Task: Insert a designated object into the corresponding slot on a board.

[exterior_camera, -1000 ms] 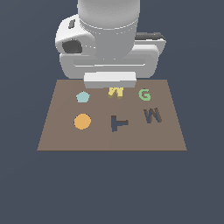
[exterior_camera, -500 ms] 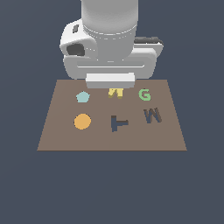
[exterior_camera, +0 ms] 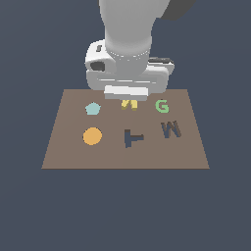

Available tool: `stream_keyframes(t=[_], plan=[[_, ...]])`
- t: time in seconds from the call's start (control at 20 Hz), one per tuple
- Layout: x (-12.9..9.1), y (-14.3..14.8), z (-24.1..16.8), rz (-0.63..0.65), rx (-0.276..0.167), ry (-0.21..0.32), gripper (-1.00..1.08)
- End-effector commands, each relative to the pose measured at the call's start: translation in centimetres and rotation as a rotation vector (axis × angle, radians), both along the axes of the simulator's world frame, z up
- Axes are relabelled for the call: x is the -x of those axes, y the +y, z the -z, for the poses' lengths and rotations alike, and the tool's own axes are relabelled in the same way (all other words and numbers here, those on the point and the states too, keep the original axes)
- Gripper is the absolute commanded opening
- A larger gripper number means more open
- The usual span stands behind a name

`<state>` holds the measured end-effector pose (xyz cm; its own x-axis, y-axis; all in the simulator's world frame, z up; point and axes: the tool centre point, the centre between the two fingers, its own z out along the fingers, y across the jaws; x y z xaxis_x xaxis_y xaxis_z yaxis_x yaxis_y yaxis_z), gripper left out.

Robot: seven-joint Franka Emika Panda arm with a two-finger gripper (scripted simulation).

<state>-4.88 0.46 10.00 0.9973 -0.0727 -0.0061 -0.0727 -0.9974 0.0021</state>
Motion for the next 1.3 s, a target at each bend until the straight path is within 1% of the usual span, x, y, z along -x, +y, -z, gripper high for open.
stream_keyframes(t=[0.0,0.25,0.5,1.05,1.25], plan=[[1.0,0.3,1.5,0.023,0.000,-0.002,1.00],[2.4,0.8,3.8,0.058,-0.001,-0.005,1.00],[3.2,1.2,5.0,0.076,-0.001,-0.006,1.00],[3.1,1.2,5.1,0.076,-0.001,-0.006,1.00],[3.1,1.2,5.9,0.076,-0.001,-0.006,1.00]])
